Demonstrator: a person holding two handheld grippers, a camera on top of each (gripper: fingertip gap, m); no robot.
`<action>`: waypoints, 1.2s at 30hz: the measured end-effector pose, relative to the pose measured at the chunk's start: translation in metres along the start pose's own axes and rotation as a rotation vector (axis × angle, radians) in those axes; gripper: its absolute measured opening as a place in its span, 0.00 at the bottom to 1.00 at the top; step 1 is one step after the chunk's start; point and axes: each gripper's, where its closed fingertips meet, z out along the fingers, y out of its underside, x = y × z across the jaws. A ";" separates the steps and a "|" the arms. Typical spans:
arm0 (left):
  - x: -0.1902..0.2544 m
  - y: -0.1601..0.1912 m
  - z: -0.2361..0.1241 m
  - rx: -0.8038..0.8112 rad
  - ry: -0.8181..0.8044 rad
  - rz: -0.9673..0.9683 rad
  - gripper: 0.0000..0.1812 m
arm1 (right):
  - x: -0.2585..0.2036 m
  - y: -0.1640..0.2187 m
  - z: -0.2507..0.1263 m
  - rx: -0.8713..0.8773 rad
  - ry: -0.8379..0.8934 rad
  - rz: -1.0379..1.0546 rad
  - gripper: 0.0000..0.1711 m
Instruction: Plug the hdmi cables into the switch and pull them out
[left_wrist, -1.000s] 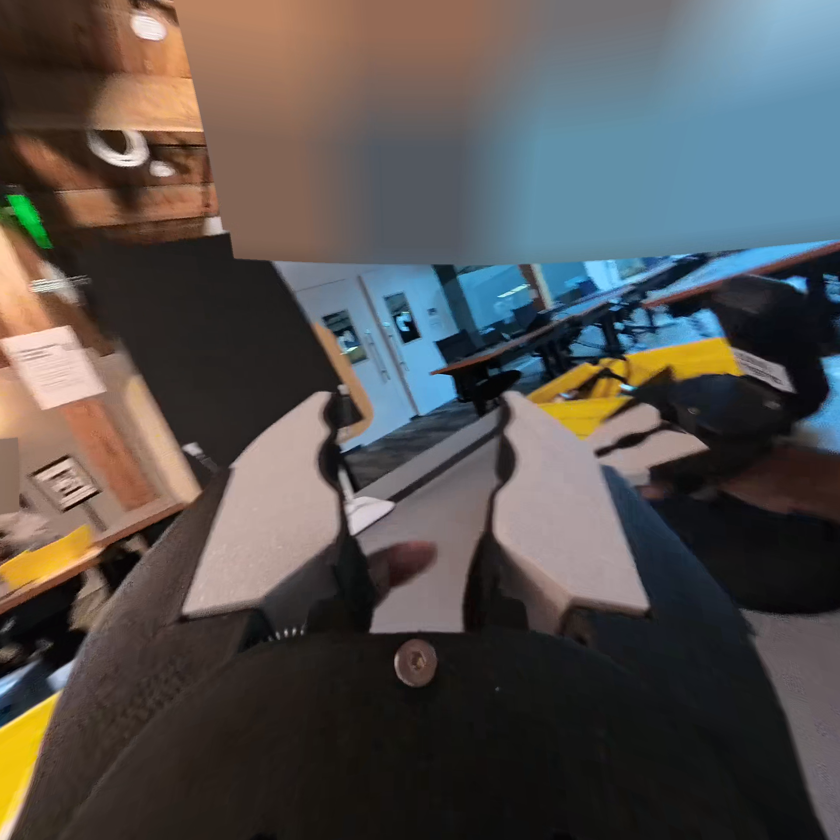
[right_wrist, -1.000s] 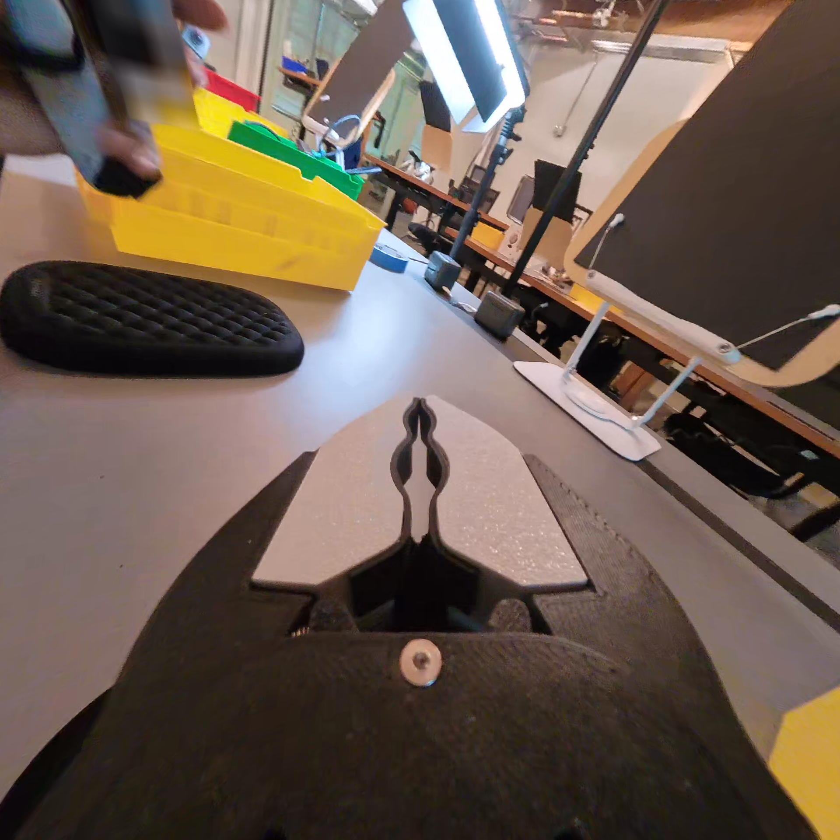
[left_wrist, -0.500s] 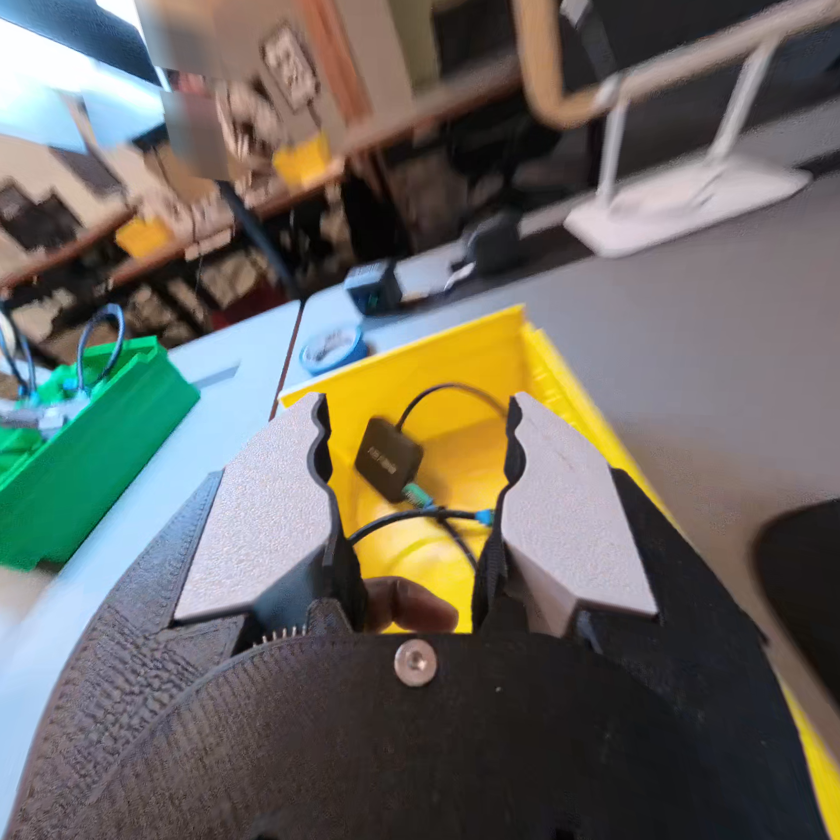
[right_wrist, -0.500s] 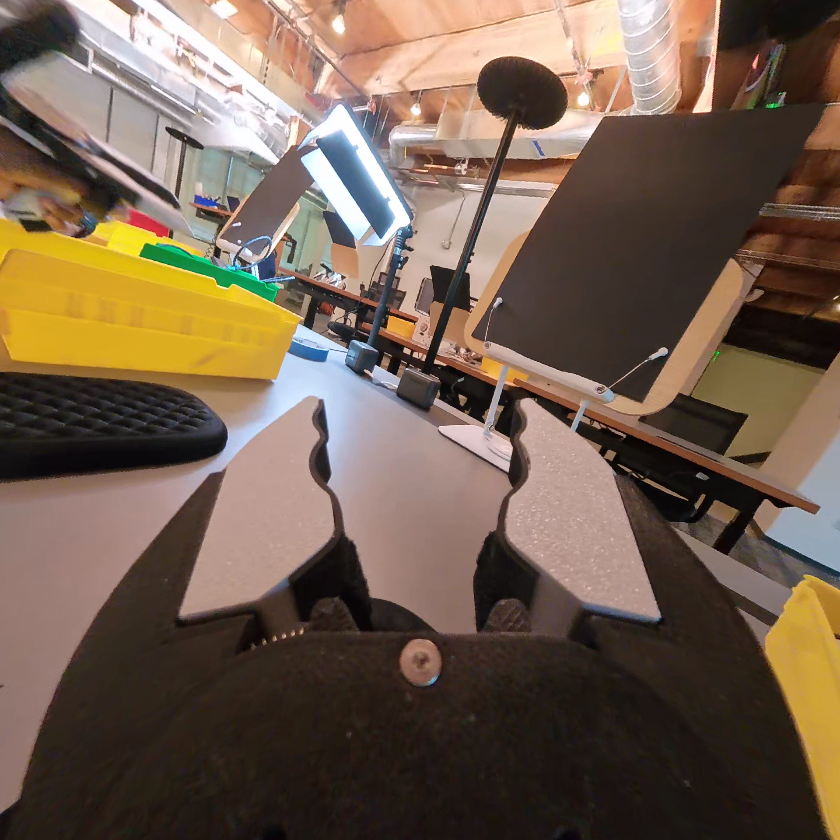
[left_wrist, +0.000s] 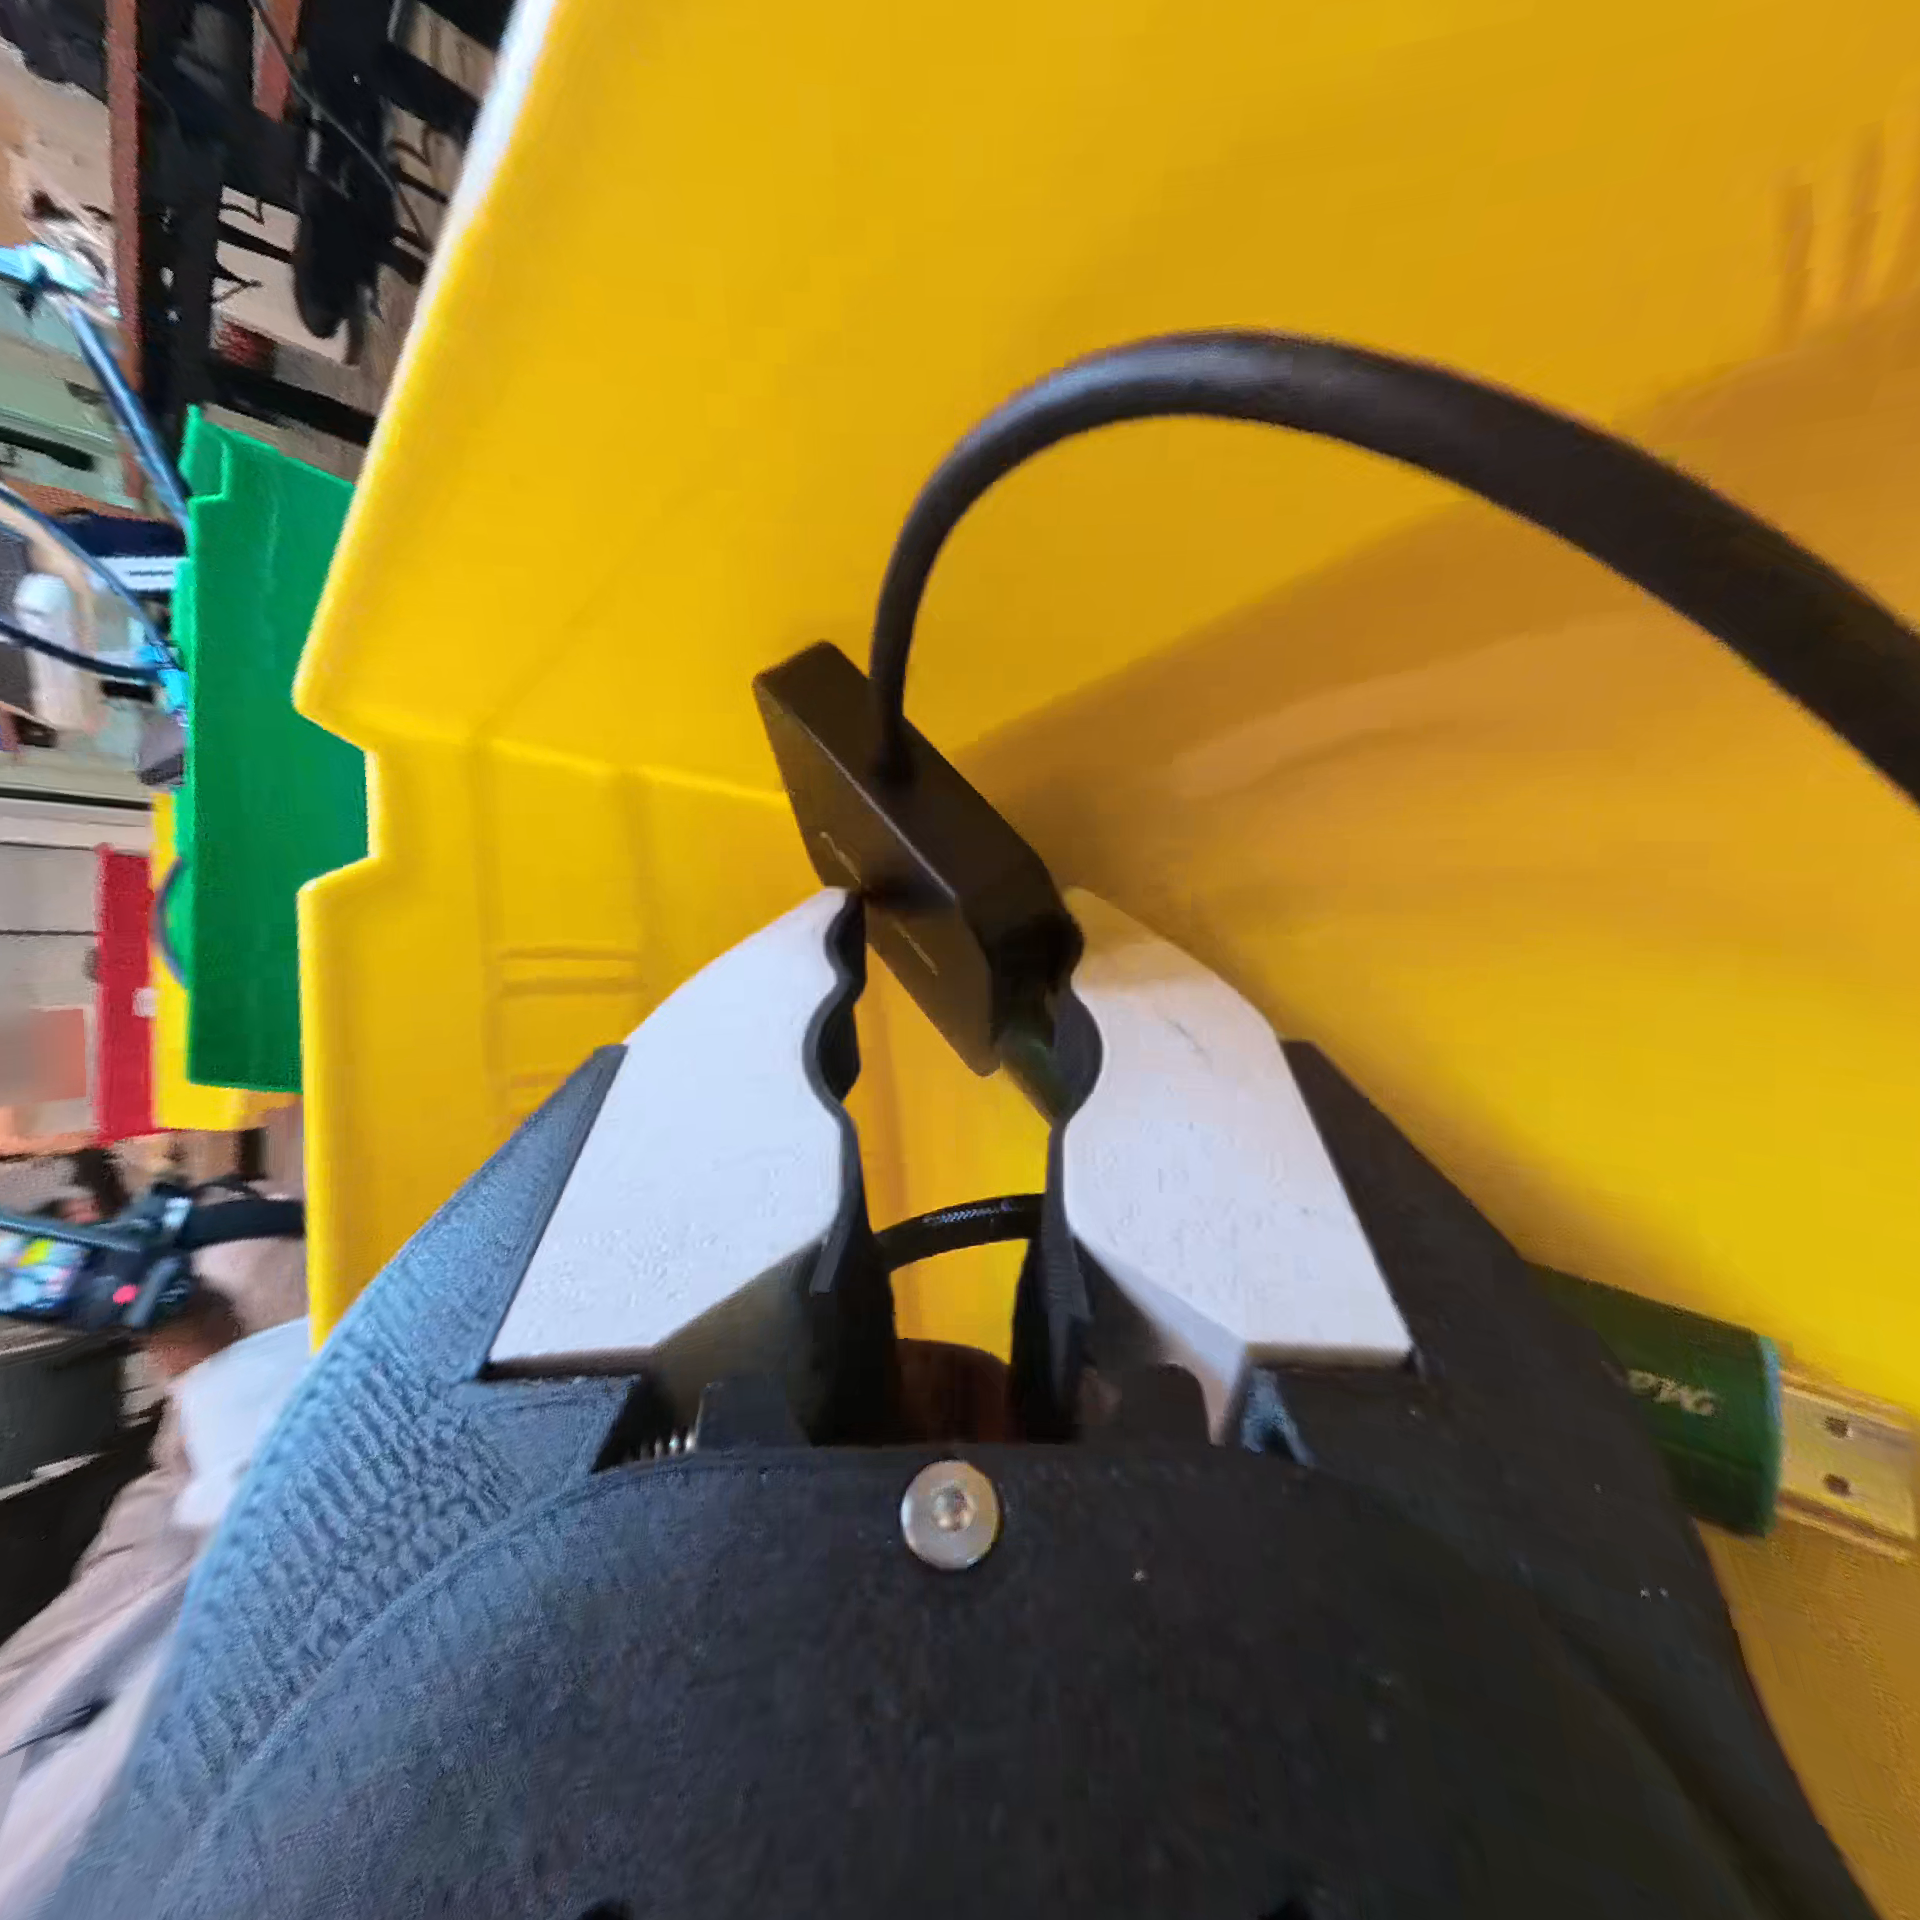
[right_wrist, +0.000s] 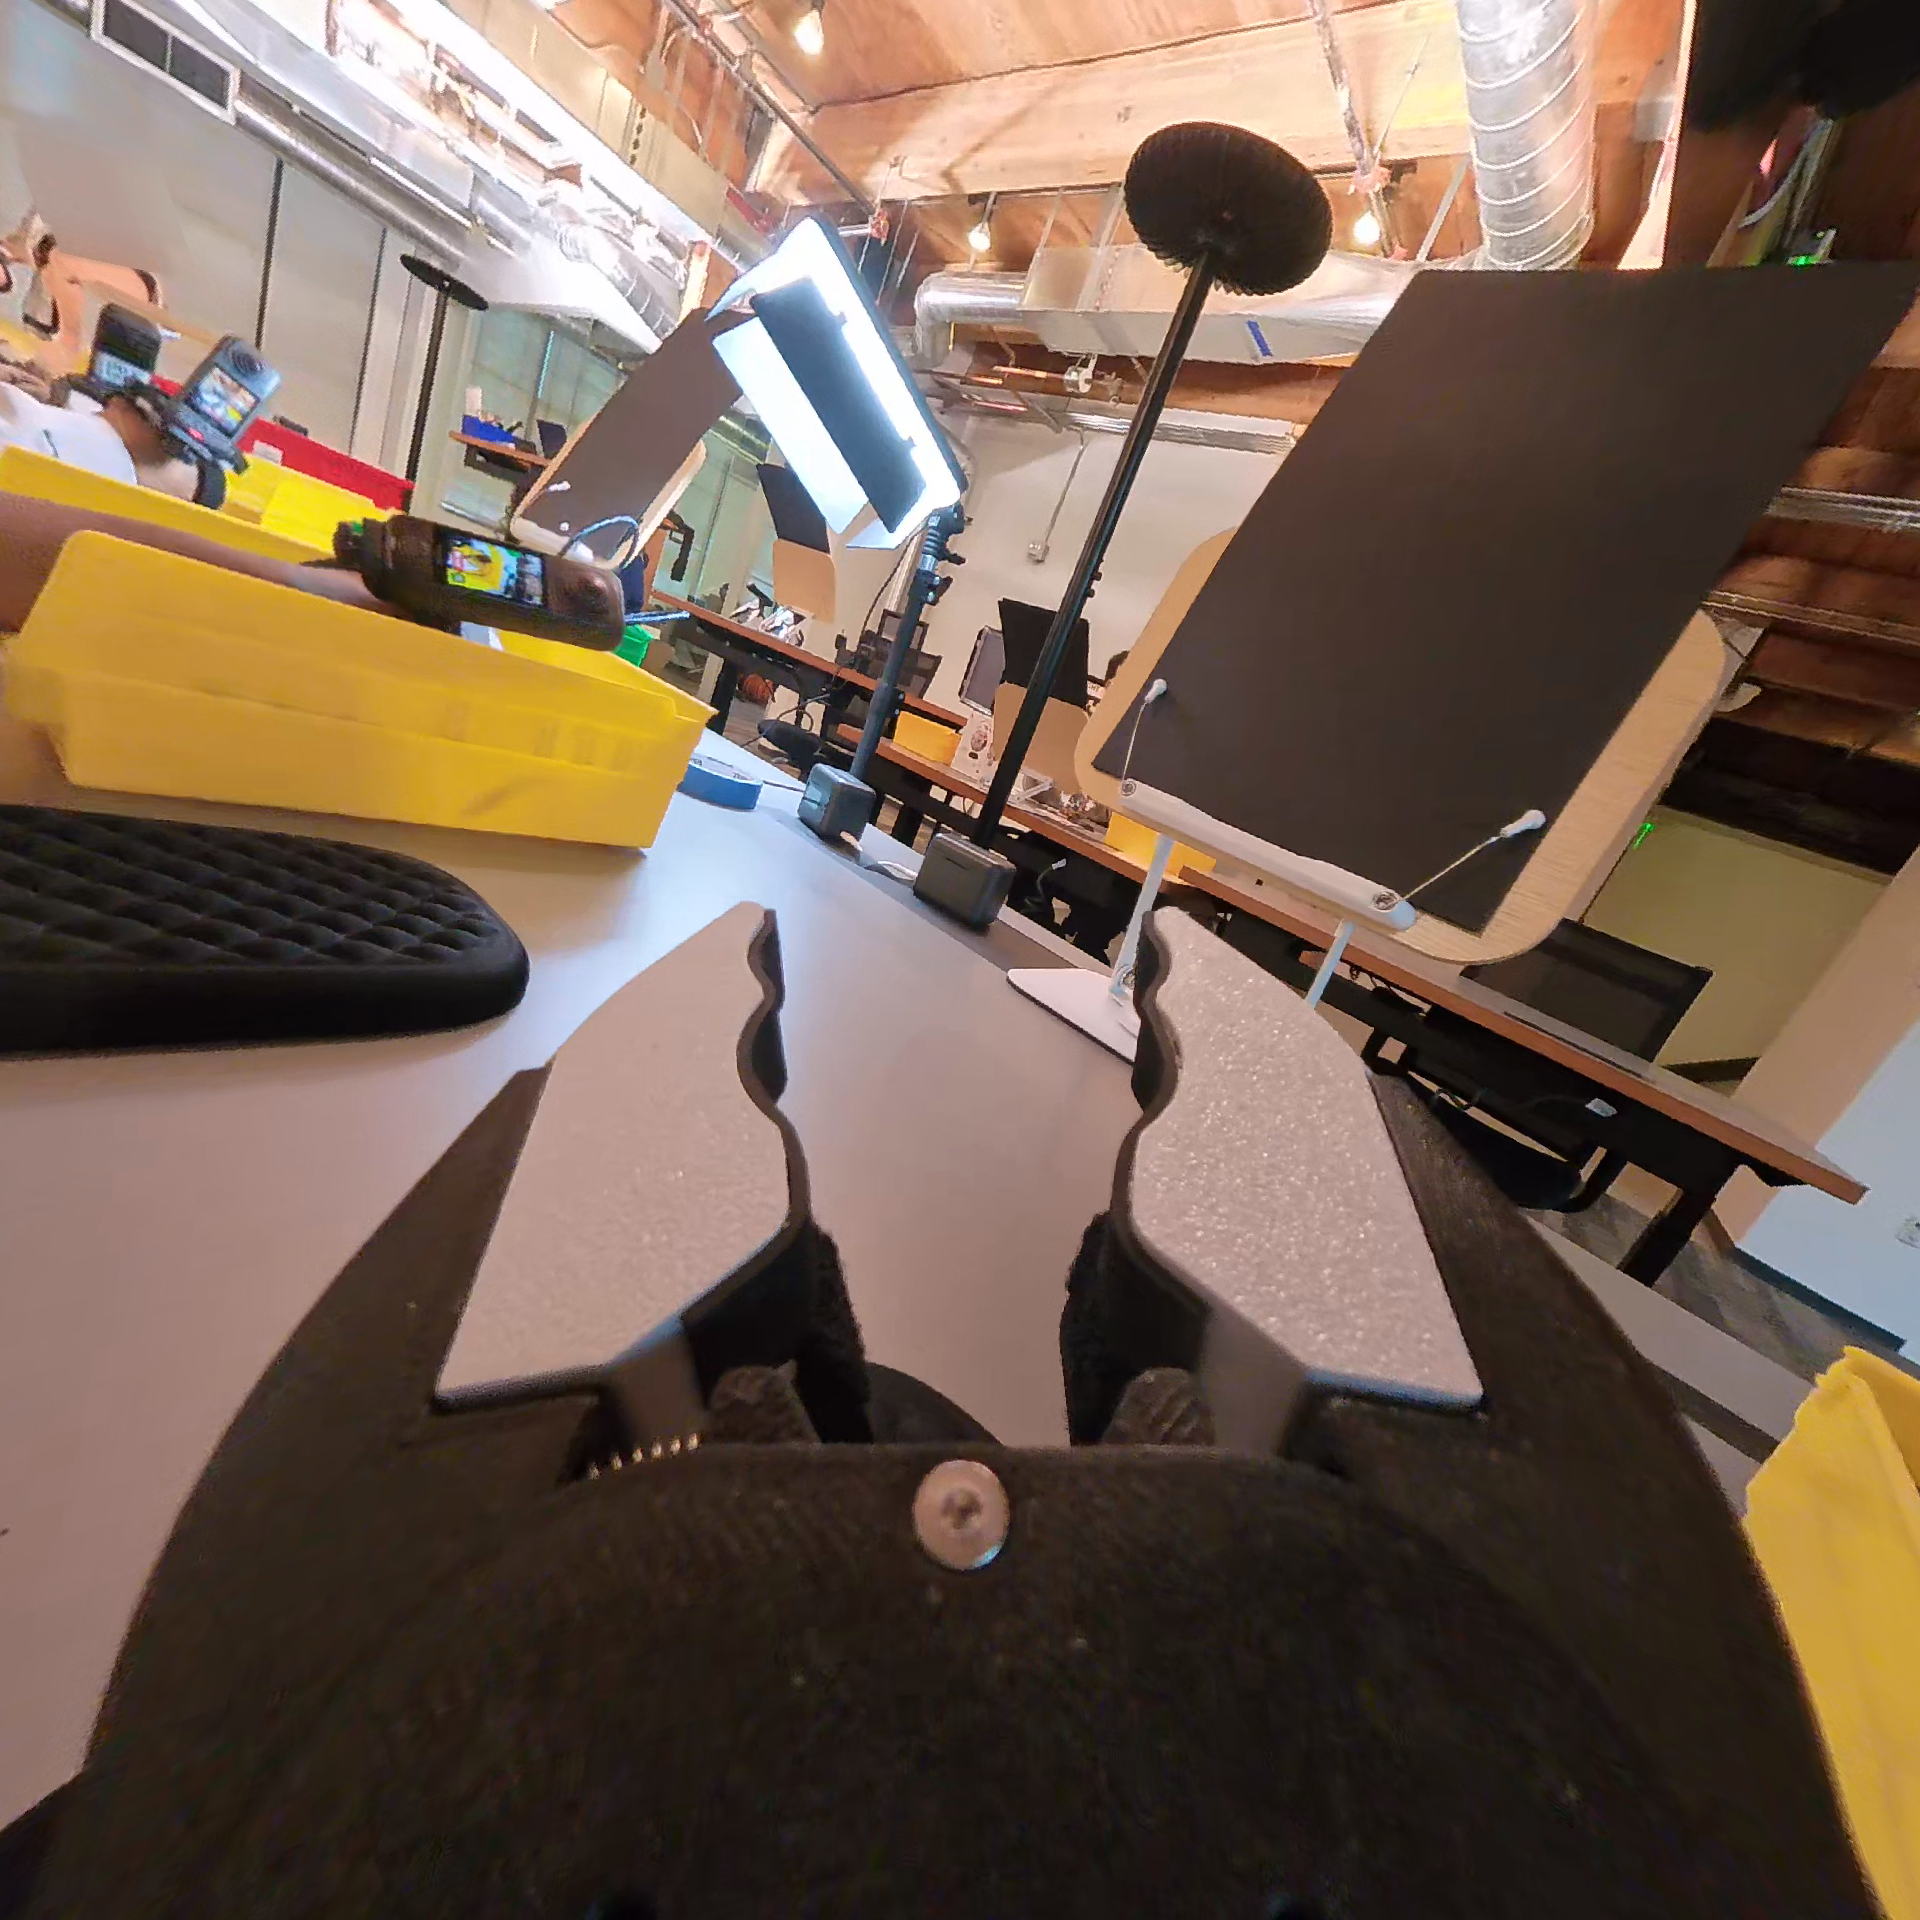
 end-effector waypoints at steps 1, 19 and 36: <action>-0.001 0.001 -0.002 -0.015 -0.014 0.023 0.17 | -0.001 0.000 0.000 -0.004 -0.004 -0.010 0.38; -0.078 -0.068 -0.360 1.475 -0.006 -0.700 0.08 | -0.023 0.013 0.008 -0.095 -0.094 -0.143 0.35; 0.152 -0.111 -0.450 1.719 1.371 -1.026 0.08 | -0.083 -0.107 0.010 0.350 -0.296 0.338 0.19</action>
